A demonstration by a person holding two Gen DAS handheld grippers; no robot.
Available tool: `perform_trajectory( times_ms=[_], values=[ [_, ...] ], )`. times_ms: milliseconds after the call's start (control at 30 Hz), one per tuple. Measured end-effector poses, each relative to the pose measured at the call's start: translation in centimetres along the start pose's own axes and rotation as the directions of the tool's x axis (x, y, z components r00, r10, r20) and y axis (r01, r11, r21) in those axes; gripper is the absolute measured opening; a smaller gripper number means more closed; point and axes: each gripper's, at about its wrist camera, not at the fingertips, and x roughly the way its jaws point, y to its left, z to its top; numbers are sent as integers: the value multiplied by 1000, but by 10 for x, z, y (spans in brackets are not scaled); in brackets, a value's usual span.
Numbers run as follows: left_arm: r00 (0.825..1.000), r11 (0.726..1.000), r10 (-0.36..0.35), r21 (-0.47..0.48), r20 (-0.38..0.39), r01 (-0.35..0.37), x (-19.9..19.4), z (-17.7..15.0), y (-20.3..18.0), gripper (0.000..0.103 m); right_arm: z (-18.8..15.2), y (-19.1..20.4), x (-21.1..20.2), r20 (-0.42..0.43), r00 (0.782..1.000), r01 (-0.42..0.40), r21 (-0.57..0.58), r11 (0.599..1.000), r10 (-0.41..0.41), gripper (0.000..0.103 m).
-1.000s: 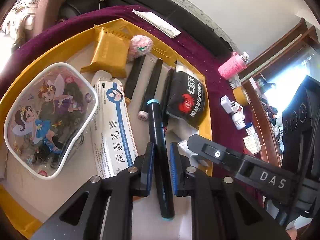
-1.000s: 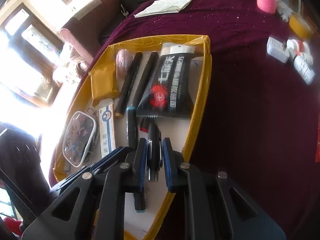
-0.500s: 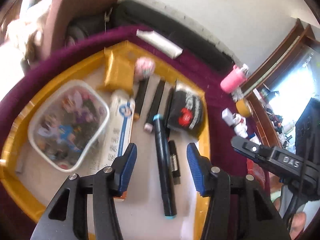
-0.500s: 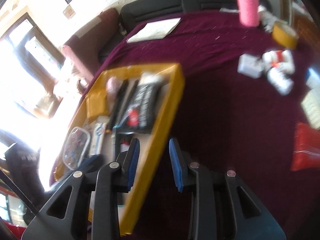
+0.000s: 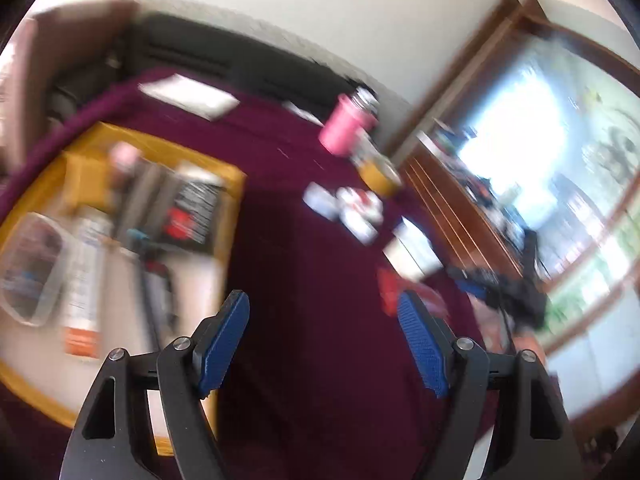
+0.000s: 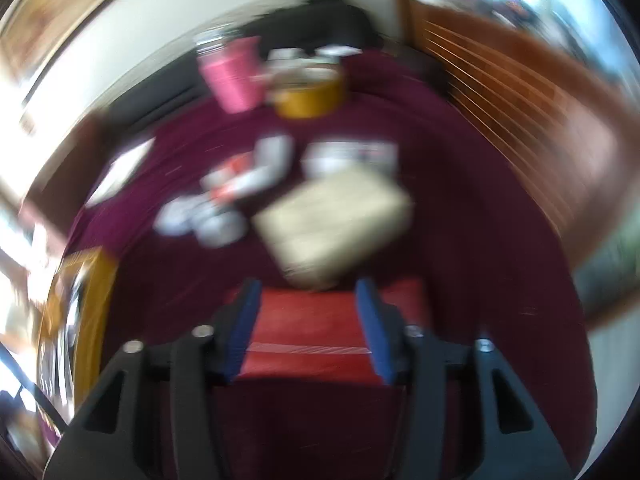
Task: Organize objects
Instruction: 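Move the left tool to the red foil packet and grasp it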
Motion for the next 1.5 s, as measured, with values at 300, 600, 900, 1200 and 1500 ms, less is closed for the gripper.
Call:
perform_trajectory(
  times_ms=[300,600,900,1200,1500],
  values=[
    [997,1000,1,16,-73,0,29,-15,-20,71,21,-34,55,-137,988,-67,35,997,72,54],
    [993,1000,18,9,-117,-17,41,-23,-21,71,-67,81,46,-411,852,-436,-216,874,324,59],
    [973,1000,27,18,-231,-23,54,-51,-35,71,-45,72,31,-170,938,-337,-237,911,302,59],
    [940,991,94,-62,-327,-121,104,-56,-30,71,-42,39,55,-108,886,-457,-42,888,451,59],
    [934,974,223,28,-279,-225,158,-32,-57,72,-33,0,44,39,884,-468,72,881,467,59]
  ],
)
